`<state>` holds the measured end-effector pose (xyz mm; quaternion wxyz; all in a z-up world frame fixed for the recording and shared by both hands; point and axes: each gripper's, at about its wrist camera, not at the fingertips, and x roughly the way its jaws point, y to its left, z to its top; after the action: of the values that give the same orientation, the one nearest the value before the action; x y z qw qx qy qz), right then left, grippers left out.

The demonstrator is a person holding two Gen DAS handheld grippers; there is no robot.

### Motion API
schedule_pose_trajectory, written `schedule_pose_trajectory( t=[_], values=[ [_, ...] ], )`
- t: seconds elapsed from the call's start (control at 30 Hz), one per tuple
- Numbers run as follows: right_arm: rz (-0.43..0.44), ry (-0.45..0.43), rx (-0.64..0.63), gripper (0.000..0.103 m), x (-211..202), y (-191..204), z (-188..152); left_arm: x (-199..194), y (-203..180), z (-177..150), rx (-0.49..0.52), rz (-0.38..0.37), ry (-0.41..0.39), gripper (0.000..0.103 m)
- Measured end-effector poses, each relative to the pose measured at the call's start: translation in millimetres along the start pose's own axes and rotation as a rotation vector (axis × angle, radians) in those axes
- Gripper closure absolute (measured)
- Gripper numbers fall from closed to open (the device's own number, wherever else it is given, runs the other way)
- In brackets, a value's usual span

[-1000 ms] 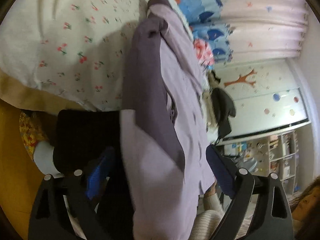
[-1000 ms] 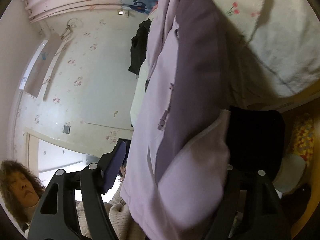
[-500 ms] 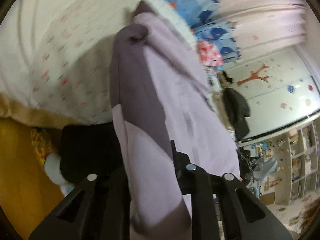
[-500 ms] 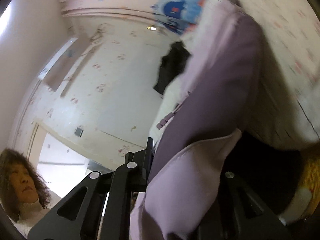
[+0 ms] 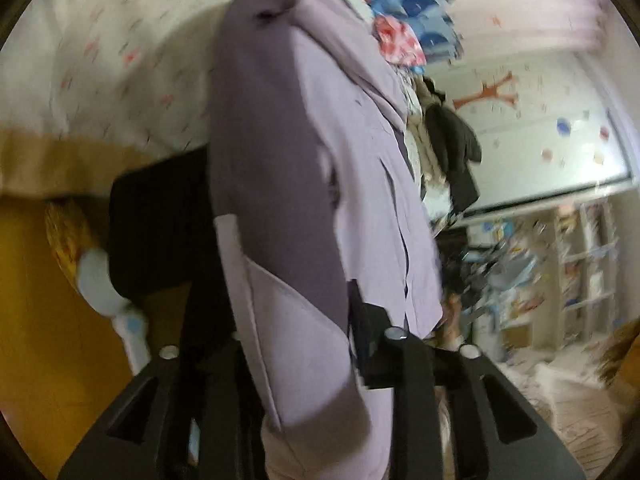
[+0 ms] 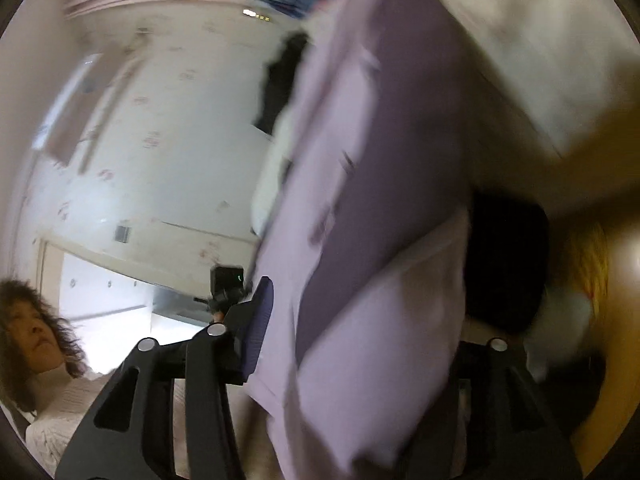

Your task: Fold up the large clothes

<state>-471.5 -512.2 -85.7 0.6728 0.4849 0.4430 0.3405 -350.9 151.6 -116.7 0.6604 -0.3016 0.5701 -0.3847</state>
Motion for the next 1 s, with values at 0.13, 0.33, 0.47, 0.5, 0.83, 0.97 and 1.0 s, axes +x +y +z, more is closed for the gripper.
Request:
schedule_pose_trajectory(
  t=[0.13, 0.33, 0.47, 0.5, 0.83, 0.97, 1.0],
  values=[
    [0.09, -0.066, -0.06, 0.056, -6.2, 15.4, -4.6, -11.7, 0.6, 0.0, -0.028, -0.021, -0.093, 0.065],
    [0.339, -0.267, -0.219, 0.073, -22.0, 67.9, 12.3, -33.2, -50.3, 11.2, 0.025, -0.003, -0.257, 0.081],
    [0.4, -0.319, -0.262, 0.073, -22.7, 89.9, 34.3, -46.6, -67.1, 24.4, 0.023, -0.084, -0.344, 0.083],
    [0.409, -0.329, -0.267, 0.073, -22.2, 95.5, 42.1, -51.5, -70.9, 31.7, 0.021, -0.107, -0.368, 0.083],
    [0.366, -0.394, -0.352, 0.074, -21.2, 156.0, 160.2, -75.7, -96.5, 143.7, 0.005, -0.217, -0.576, 0.083],
    [0.303, -0.434, -0.315, 0.074, -4.5, 172.1, 218.8, -71.1, -97.1, 204.0, -0.036, -0.221, -0.617, 0.083],
    [0.285, -0.444, -0.299, 0.074, -0.4, 172.1, 234.2, -67.8, -97.5, 220.7, -0.048, -0.22, -0.625, 0.083]
  ],
)
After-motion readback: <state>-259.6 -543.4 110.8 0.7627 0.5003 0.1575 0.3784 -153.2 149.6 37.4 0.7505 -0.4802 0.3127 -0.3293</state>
